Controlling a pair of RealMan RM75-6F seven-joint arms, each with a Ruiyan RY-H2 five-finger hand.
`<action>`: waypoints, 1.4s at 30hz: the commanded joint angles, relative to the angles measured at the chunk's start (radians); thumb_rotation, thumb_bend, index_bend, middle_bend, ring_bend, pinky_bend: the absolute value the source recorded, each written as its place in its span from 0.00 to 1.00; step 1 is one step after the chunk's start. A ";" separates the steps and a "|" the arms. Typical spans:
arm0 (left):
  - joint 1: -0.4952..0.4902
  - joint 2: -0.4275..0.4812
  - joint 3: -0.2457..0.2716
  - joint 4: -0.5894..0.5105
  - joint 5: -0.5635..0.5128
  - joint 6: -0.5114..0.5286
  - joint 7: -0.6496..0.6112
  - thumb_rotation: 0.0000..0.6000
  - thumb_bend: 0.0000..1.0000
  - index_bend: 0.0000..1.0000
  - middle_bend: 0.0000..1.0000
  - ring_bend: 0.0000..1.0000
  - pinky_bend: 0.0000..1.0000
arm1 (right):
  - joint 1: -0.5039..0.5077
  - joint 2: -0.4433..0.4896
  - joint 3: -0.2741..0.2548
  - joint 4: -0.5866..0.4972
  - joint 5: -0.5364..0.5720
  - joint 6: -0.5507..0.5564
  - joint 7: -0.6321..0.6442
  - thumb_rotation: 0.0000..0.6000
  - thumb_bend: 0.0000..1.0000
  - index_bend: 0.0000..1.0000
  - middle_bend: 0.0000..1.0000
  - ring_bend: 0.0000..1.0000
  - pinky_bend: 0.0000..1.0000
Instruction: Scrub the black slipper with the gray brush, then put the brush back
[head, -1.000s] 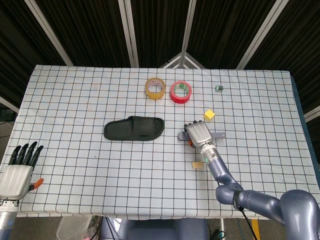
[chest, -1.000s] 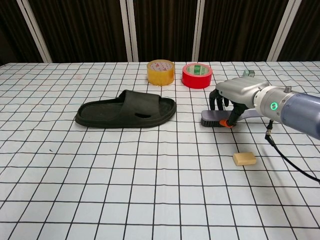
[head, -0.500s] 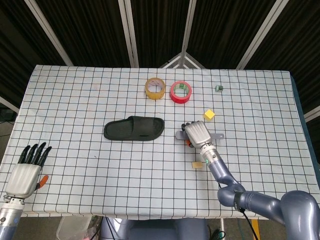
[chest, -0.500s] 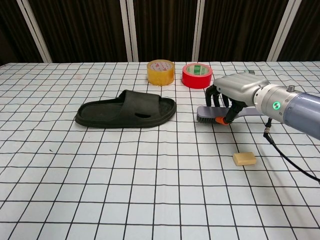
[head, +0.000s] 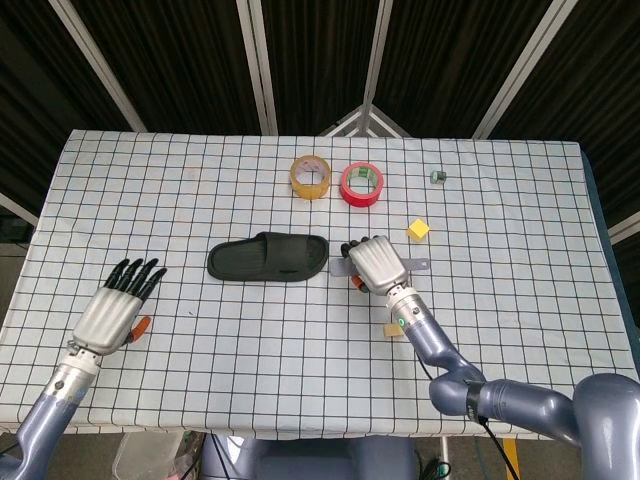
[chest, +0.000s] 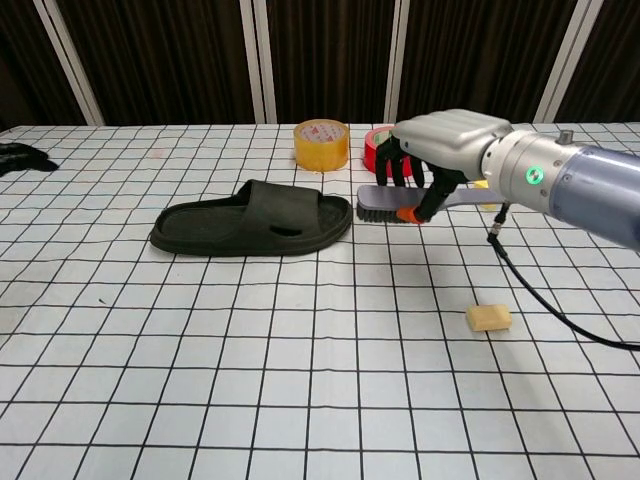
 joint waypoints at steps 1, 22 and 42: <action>-0.103 -0.021 -0.055 -0.017 -0.094 -0.120 0.048 1.00 0.49 0.00 0.01 0.00 0.02 | 0.017 0.015 0.030 -0.031 0.023 -0.008 0.011 1.00 0.50 0.70 0.58 0.49 0.54; -0.342 -0.183 -0.065 0.205 -0.401 -0.381 0.111 0.98 0.54 0.01 0.02 0.00 0.02 | 0.182 -0.006 0.127 -0.058 0.154 -0.088 0.063 1.00 0.50 0.71 0.58 0.49 0.54; -0.415 -0.228 -0.018 0.331 -0.498 -0.463 0.070 0.92 0.54 0.01 0.02 0.00 0.02 | 0.235 -0.099 0.105 0.107 0.153 -0.115 0.160 1.00 0.50 0.72 0.59 0.50 0.54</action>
